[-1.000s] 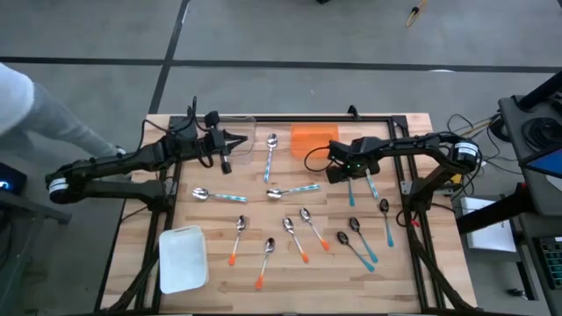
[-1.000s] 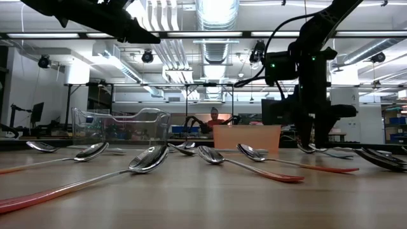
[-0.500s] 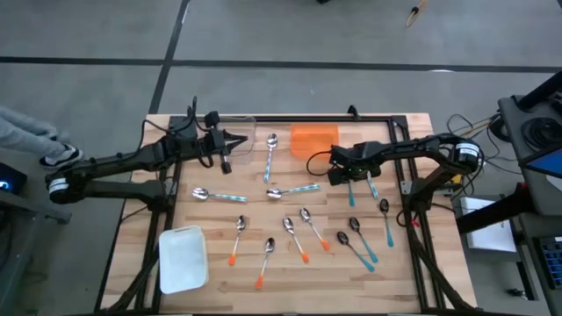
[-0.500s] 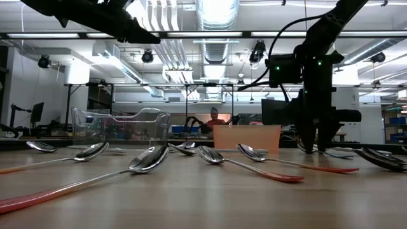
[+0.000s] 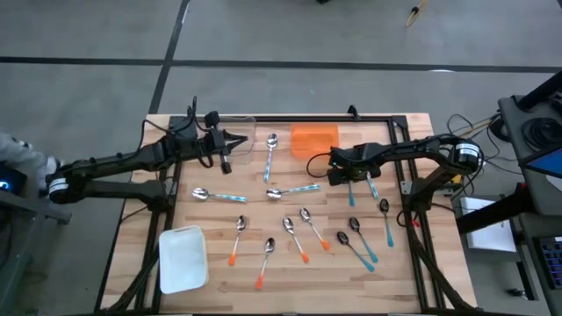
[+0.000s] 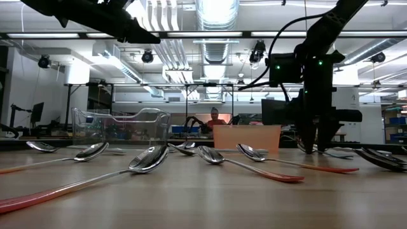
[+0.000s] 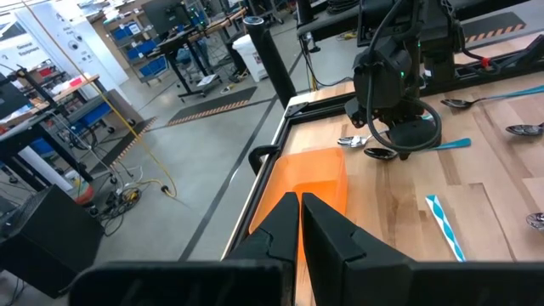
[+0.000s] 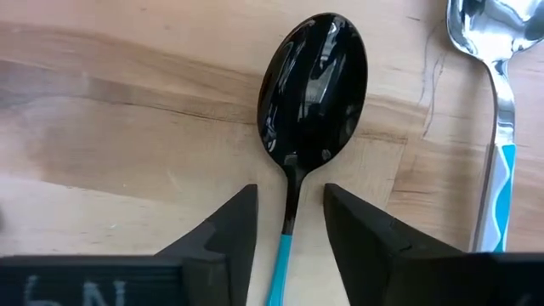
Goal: Sort silverware by color (type)
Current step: Put the blue spoon into the transparent bin
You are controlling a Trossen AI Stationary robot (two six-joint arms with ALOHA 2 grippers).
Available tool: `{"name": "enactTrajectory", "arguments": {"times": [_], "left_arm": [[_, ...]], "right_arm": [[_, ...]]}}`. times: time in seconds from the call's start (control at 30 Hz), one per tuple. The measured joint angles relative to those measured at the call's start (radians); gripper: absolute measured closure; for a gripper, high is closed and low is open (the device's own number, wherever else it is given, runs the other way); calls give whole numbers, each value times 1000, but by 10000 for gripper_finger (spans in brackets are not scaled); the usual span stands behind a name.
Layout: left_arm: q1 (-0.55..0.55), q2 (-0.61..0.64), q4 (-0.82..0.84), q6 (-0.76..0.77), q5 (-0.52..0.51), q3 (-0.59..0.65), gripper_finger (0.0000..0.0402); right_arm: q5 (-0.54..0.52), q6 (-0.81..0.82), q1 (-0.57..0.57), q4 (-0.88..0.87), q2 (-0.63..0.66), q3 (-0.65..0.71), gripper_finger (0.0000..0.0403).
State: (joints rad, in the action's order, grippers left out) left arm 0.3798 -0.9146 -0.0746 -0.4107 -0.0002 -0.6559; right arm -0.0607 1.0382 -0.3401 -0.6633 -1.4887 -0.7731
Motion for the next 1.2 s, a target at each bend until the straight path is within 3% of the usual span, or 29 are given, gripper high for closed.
{"name": "enactTrajectory", "arguments": {"times": [0.17, 0.23, 0.43, 0.83, 0.93, 1.03, 1.2], "left_arm": [[0, 0, 0, 0, 0, 0, 402], [0, 0, 0, 0, 0, 0, 402], [0, 0, -1, 0, 0, 0, 402], [0, 0, -2, -8, 0, 0, 402], [0, 0, -2, -20, 0, 0, 402], [0, 0, -2, -23, 0, 0, 402], [0, 0, -8, -23, 0, 0, 402]], "right_arm": [[8, -9, 0, 8, 0, 0, 372], [9, -13, 1, 10, 0, 0, 386], [25, -28, 1, -1, 11, -3, 390], [199, -120, 7, -114, 175, -121, 390], [174, -153, 15, -101, 205, -176, 390], [84, -192, 30, -55, 205, -241, 390], [5, -324, 37, 133, 139, -334, 390]]}}
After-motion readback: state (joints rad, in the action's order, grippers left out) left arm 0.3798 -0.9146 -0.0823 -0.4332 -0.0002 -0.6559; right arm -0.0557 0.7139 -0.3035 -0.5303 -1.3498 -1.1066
